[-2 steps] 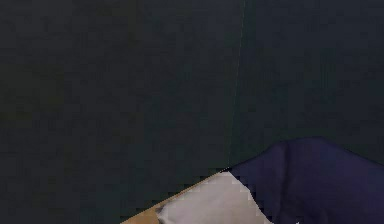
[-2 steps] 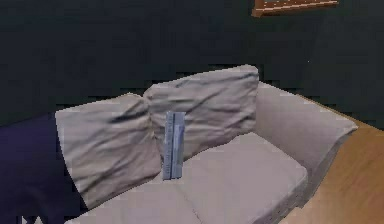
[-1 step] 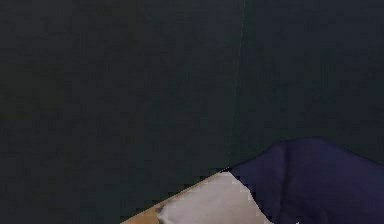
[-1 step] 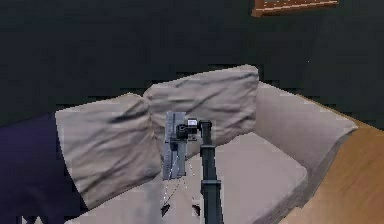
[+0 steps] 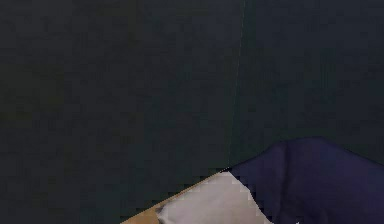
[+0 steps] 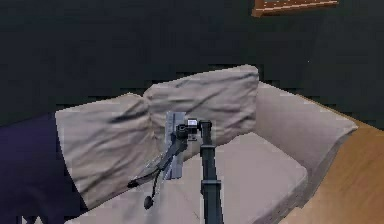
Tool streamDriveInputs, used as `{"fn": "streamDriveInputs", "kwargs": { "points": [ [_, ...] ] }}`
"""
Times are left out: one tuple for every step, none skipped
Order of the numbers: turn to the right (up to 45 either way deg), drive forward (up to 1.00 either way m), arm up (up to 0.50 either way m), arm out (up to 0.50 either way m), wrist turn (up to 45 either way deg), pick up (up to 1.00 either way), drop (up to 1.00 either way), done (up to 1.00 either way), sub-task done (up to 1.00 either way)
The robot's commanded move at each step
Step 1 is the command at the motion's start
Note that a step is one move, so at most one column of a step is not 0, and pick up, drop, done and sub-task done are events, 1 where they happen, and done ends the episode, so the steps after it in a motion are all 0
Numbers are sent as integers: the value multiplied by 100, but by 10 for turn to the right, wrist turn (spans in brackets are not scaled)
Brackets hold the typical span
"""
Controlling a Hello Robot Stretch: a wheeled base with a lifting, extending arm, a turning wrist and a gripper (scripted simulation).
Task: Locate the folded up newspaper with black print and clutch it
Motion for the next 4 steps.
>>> {"fn": "streamDriveInputs", "kwargs": {
  "points": [
    [0,0,0,0,450,0,0,0,0],
    [0,0,0,0,450,0,0,0,0],
    [0,0,0,0,30,0,0,0,0],
    [0,0,-30,0,0,0,0,0,0]
  ]
}}
